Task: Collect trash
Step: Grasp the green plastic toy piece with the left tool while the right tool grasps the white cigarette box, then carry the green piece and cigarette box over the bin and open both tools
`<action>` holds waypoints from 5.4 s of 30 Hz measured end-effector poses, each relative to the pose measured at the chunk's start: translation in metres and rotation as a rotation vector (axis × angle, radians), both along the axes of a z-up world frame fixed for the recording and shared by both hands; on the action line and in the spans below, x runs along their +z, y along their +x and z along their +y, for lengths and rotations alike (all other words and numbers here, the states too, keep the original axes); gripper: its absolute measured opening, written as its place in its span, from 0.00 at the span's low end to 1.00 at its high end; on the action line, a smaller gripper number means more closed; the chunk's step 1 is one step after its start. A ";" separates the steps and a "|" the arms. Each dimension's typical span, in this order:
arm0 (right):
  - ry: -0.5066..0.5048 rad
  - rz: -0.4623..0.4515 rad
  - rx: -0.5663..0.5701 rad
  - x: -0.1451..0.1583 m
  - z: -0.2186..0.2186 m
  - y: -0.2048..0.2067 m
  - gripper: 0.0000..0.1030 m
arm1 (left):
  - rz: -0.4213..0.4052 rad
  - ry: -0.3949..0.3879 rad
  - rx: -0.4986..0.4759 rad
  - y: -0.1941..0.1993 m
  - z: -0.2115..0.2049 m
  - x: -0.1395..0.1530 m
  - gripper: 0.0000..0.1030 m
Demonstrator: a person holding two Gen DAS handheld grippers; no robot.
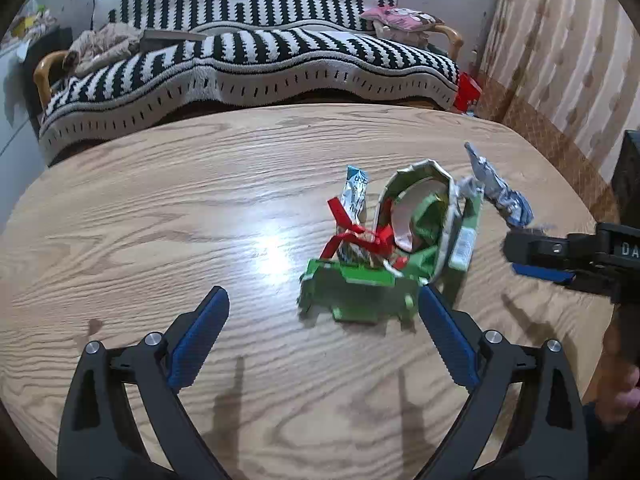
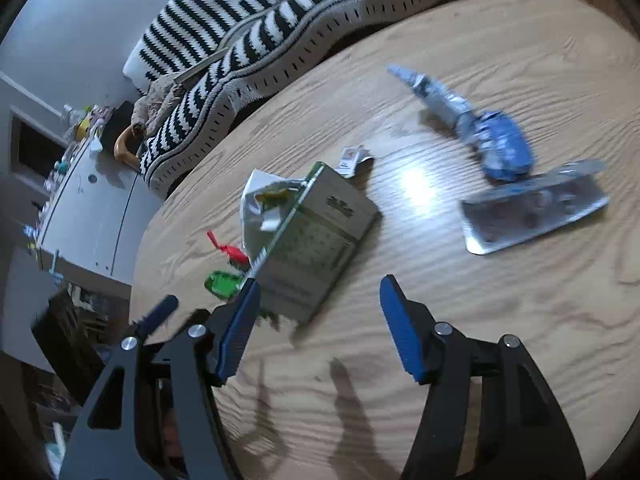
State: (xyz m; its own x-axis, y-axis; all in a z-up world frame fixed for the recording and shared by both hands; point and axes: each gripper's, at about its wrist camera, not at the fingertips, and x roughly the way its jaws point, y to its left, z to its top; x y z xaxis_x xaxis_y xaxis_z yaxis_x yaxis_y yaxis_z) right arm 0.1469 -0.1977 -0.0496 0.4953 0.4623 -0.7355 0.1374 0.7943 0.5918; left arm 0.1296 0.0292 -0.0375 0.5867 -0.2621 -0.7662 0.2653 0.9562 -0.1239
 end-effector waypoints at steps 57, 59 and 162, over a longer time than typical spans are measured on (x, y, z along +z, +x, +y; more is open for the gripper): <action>-0.398 -0.077 0.209 0.000 -0.007 -0.067 0.01 | -0.033 0.027 -0.067 -0.047 -0.038 0.034 0.50; -0.420 -0.079 0.229 -0.003 -0.002 -0.066 0.01 | -0.033 0.033 -0.060 -0.047 -0.034 0.033 0.50; -0.435 0.103 -0.824 -0.052 -0.436 -0.387 0.71 | 0.107 0.061 -1.080 -0.239 -0.555 -0.043 0.83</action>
